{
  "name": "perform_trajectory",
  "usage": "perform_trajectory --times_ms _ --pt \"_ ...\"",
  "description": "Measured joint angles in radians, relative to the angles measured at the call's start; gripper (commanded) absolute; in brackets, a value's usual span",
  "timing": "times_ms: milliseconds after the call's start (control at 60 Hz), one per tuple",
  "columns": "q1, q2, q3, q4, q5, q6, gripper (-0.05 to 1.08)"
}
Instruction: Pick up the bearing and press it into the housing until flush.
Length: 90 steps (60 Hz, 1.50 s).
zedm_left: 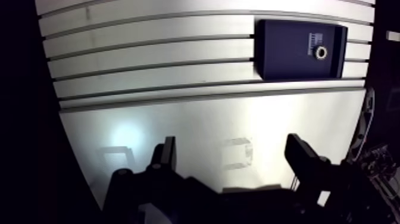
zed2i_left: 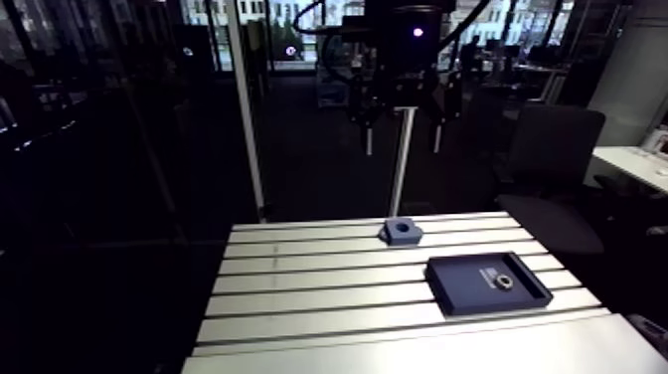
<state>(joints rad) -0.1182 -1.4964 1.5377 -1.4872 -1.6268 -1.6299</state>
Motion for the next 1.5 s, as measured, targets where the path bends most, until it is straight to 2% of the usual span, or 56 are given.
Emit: perform_trajectory --times_ms 367,633,950,1500 --pt "0.059 -0.100 0.057 0.008 -0.041 -0.069 0.01" --pt "0.060 -0.110 0.064 -0.001 -0.051 -0.096 0.01" --pt "-0.052 -0.087 0.062 -0.056 -0.047 -0.214 0.01" --pt "-0.223 -0.012 0.081 -0.165 -0.014 -0.369 0.01"
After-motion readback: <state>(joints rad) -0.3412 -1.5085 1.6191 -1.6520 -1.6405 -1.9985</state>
